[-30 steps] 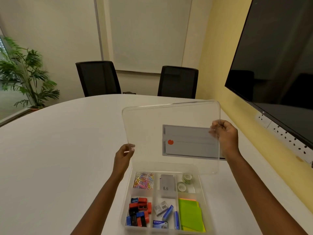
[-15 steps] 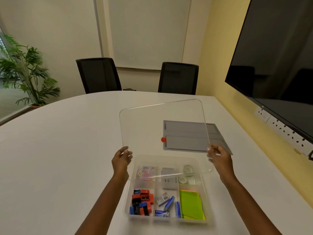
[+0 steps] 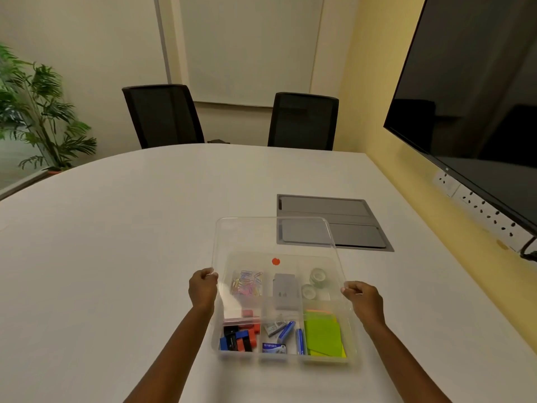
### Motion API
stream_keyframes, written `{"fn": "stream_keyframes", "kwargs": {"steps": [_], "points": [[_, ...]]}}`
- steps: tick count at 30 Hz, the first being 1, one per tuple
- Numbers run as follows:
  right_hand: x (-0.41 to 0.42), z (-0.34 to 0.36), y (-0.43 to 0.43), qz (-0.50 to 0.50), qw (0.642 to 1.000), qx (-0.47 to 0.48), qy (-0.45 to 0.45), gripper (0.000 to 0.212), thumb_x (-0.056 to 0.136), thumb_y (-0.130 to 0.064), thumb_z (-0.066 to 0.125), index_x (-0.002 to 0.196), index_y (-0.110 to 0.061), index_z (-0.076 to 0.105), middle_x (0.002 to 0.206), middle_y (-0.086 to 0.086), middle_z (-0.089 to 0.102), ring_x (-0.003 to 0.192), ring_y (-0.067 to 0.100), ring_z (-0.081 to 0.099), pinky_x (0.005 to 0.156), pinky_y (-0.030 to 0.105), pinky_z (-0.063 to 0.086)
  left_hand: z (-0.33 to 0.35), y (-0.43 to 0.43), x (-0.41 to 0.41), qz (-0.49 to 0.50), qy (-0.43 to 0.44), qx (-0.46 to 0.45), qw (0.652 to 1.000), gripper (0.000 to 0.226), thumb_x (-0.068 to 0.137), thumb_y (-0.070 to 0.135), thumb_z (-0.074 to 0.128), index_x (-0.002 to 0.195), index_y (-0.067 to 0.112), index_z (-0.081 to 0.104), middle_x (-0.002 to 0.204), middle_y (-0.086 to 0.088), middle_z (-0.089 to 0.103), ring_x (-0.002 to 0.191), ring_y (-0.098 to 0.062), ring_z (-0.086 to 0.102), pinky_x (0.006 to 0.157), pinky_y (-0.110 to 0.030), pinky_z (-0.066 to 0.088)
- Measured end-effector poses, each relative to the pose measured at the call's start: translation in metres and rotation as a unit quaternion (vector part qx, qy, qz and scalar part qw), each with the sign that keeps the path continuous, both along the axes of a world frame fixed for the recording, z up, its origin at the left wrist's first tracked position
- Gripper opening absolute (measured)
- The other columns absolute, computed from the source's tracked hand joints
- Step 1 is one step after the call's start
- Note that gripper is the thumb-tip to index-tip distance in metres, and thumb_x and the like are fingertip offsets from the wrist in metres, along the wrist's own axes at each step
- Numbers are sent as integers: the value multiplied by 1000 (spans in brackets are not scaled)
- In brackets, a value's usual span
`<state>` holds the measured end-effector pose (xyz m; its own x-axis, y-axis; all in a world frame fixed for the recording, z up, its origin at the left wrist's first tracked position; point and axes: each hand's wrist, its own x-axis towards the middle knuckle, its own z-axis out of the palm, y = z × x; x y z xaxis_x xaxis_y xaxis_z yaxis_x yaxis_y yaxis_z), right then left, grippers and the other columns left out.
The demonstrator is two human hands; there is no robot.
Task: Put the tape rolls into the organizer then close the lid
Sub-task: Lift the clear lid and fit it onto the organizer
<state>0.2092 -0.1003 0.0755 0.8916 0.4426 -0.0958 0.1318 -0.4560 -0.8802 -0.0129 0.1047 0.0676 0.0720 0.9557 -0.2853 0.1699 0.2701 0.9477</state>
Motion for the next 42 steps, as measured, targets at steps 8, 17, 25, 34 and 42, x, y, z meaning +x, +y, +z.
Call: {"fn": "stream_keyframes", "kwargs": {"steps": [8,17,25,34,42], "points": [[-10,-30,-12,1,998,-64,9,25,80,-2,65,102,10,64,110,26,67,106,35,60,91,34,44,-21,-10,-2,-44,99,9,994,30,88,-3,48,118,-7,52,125,-26,57,114,-42,53,100,-49,44],[-15,-35,-19,-9,997,-78,-21,15,80,-1,64,82,13,65,68,13,54,73,23,49,69,26,33,-28,-14,-2,-92,155,15,984,33,88,-4,47,121,-6,50,127,-26,56,113,-42,53,98,-48,44],[-18,-45,-30,-18,996,-84,-15,17,81,-3,64,92,9,67,70,12,58,78,22,51,72,24,33,-28,-23,-2,-128,194,28,972,36,92,3,42,128,0,44,131,-24,53,114,-41,54,96,-47,46],[-20,-46,-31,-25,995,-100,16,24,85,-11,60,105,3,64,109,24,67,103,36,60,89,35,45,-46,-42,-13,-103,261,46,959,45,96,32,34,121,-1,51,128,-22,57,114,-40,54,95,-48,45],[-10,-46,-18,-45,992,-110,39,24,84,-12,60,103,1,64,111,23,66,101,38,61,88,38,47,-47,-42,-4,-66,214,67,972,40,95,28,39,112,-5,54,116,-26,61,102,-42,59,86,-47,49]]}}
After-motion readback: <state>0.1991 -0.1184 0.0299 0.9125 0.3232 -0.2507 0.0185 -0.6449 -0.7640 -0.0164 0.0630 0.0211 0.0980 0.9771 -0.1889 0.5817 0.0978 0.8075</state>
